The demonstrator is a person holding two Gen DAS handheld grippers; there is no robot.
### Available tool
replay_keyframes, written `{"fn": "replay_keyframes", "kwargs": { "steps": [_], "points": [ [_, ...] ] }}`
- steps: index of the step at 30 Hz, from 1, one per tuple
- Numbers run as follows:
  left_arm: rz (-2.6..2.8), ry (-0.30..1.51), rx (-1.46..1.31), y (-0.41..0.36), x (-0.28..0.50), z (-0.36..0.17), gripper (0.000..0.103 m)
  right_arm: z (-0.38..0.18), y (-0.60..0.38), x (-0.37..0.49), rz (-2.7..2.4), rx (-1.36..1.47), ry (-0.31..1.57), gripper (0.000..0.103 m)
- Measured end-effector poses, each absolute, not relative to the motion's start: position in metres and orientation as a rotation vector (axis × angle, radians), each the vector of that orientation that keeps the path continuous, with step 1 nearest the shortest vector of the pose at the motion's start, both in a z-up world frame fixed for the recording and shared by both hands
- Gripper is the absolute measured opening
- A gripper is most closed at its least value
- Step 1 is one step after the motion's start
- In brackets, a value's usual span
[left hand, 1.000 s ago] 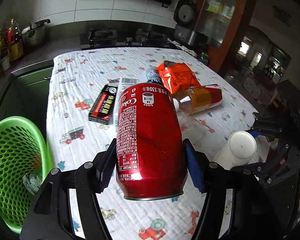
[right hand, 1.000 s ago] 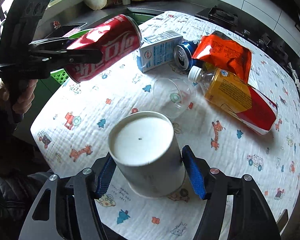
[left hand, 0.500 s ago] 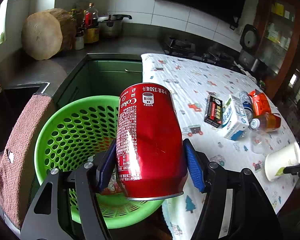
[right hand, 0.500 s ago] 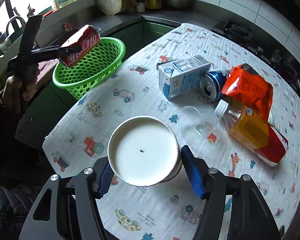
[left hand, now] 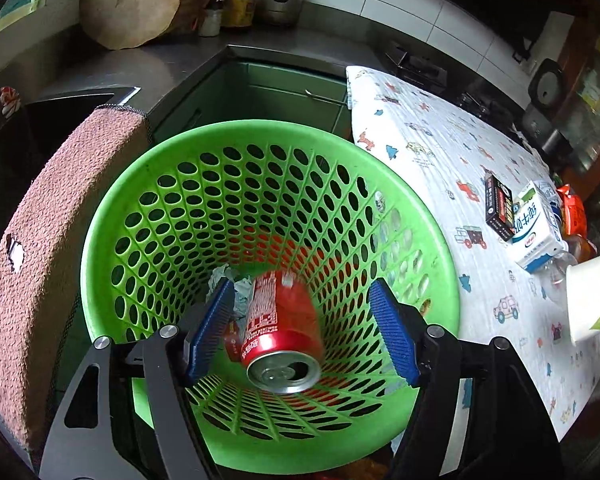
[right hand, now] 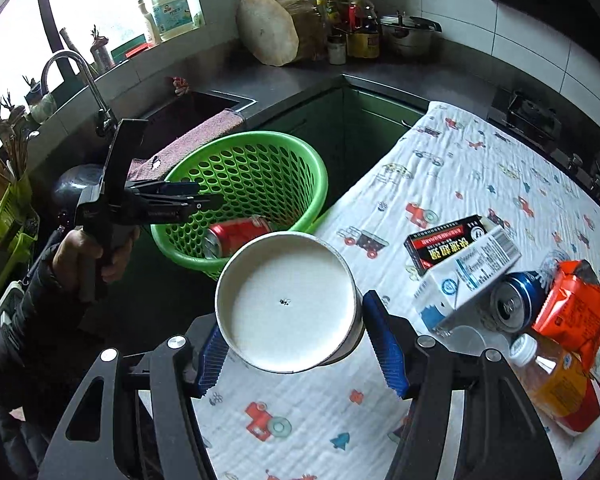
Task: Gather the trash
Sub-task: 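Carry the white paper cup to the basket and release it with the right gripper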
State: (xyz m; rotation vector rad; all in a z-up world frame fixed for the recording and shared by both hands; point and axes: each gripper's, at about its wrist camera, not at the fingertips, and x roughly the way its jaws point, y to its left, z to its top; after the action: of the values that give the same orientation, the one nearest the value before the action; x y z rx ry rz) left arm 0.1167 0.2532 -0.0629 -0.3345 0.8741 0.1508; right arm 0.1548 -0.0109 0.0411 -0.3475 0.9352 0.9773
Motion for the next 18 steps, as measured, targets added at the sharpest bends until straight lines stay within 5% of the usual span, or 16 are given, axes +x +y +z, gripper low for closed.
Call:
{"fn": "replay_keyframes", "kwargs": {
  "steps": [18],
  "points": [
    [0.211, 0.71, -0.363, 0.27, 0.058, -0.021, 0.083, 0.009, 0.132, 0.181, 1.087, -0.179, 0.981, 0.062]
  ]
}}
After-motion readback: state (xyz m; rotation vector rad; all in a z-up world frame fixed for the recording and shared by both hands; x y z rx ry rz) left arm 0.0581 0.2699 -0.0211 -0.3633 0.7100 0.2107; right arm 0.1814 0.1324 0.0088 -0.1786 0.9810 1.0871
